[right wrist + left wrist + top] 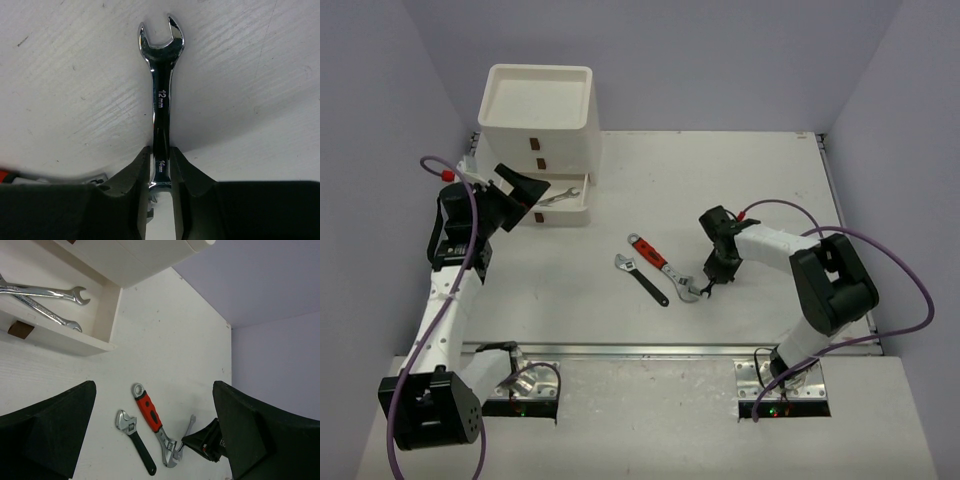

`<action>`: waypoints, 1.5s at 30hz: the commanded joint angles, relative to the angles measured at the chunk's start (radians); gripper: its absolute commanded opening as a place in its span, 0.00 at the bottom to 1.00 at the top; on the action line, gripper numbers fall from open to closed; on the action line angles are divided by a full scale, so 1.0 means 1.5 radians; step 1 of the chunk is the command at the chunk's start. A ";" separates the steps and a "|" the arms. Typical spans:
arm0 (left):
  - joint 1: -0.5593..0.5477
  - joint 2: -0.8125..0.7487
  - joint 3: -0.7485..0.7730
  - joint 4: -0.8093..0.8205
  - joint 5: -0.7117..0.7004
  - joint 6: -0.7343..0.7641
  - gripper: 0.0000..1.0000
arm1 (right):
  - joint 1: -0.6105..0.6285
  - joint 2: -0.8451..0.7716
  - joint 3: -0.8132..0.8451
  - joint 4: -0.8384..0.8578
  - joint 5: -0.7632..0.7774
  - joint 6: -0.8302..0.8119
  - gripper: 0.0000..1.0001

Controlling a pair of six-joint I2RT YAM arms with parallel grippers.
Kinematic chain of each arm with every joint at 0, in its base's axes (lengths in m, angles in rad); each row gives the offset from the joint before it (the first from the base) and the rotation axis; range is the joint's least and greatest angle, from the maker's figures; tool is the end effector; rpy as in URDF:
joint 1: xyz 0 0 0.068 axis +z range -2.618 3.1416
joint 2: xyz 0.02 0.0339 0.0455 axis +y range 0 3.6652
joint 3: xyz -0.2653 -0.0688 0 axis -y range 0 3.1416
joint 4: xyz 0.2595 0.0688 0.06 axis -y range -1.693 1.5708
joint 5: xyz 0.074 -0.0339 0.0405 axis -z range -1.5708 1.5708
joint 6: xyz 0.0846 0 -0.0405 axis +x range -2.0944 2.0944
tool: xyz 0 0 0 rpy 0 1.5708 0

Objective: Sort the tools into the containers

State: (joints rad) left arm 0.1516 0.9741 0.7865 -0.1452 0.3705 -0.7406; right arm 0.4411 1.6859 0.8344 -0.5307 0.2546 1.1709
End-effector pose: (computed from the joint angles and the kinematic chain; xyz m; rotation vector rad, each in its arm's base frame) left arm 0.2829 0.0122 0.2936 -0.6015 1.8563 -0.7468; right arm 0.2766 0.1070 0.0683 1.0411 2.6294 -0.0576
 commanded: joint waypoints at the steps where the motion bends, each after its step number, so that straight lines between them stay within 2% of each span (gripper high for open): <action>1: -0.004 -0.006 -0.004 0.033 0.020 0.010 1.00 | -0.003 0.080 -0.078 0.080 -0.009 0.025 0.12; 3: -0.005 -0.003 -0.006 0.035 0.022 0.011 1.00 | -0.003 0.066 -0.085 0.082 -0.010 0.026 0.01; 4: -0.007 -0.001 -0.010 0.039 0.022 0.010 1.00 | -0.003 0.058 -0.086 0.081 -0.009 0.023 0.00; 10: -0.046 0.009 -0.061 0.104 0.012 -0.001 1.00 | -0.002 0.005 -0.070 0.056 0.038 -0.023 0.00; 12: -0.100 0.038 -0.089 0.173 -0.003 -0.019 1.00 | -0.003 -0.019 -0.058 0.031 0.071 -0.036 0.00; 21: -0.250 0.174 -0.095 0.267 -0.041 -0.045 1.00 | -0.002 -0.128 -0.073 0.051 0.116 -0.129 0.00; 30: -0.357 0.266 -0.088 0.373 -0.049 -0.084 1.00 | -0.001 -0.225 -0.109 0.120 0.065 -0.242 0.00; 39: -0.468 0.404 -0.071 0.661 0.031 -0.146 1.00 | 0.055 -0.351 -0.121 0.196 -0.023 -0.368 0.00; 45: -0.511 0.492 -0.026 0.782 0.056 -0.185 0.96 | 0.097 -0.400 -0.092 0.182 -0.084 -0.425 0.00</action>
State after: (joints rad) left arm -0.5791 1.6730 0.6891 0.7711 0.4120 -0.9711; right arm 0.5559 1.1280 0.6351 -0.2967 0.2018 0.6311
